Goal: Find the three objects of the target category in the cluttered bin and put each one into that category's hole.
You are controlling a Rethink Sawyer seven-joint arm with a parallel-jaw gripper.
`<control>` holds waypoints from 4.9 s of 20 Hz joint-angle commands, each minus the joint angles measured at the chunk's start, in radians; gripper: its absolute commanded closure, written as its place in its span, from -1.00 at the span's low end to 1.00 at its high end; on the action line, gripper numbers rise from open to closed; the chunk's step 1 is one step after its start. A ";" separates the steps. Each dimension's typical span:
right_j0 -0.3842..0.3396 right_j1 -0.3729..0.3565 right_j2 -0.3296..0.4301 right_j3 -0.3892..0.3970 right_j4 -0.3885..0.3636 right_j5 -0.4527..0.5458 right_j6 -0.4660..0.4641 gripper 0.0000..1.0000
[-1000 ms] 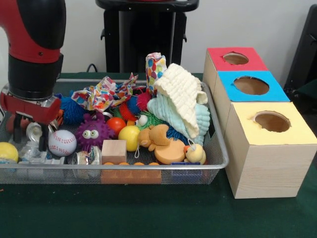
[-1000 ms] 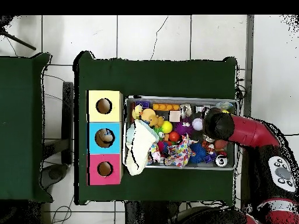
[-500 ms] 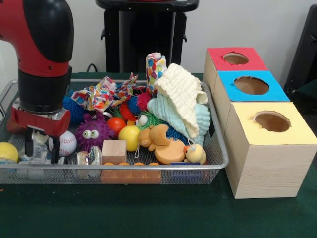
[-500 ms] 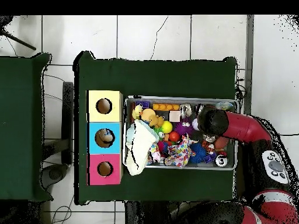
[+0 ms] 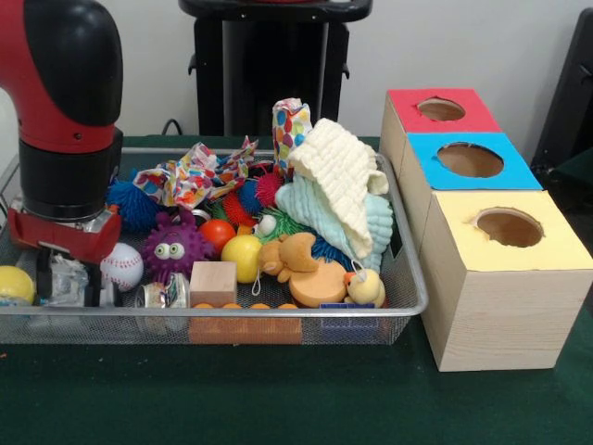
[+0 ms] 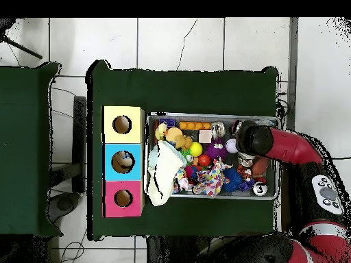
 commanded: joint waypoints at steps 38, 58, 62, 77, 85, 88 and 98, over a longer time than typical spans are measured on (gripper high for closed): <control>-0.080 0.022 0.137 0.080 -0.070 0.143 -0.219 -1.00; -0.087 -0.084 0.092 0.181 -0.078 0.225 -0.182 -1.00; -0.101 -0.052 0.104 0.182 -0.080 0.203 -0.173 -1.00; -0.123 0.029 0.138 0.127 -0.093 0.166 -0.200 -1.00; -0.121 0.040 0.146 0.074 -0.108 0.175 -0.224 -1.00; -0.123 0.052 0.155 0.059 -0.111 0.183 -0.228 -1.00; -0.132 0.063 0.169 0.123 -0.092 0.182 -0.176 -1.00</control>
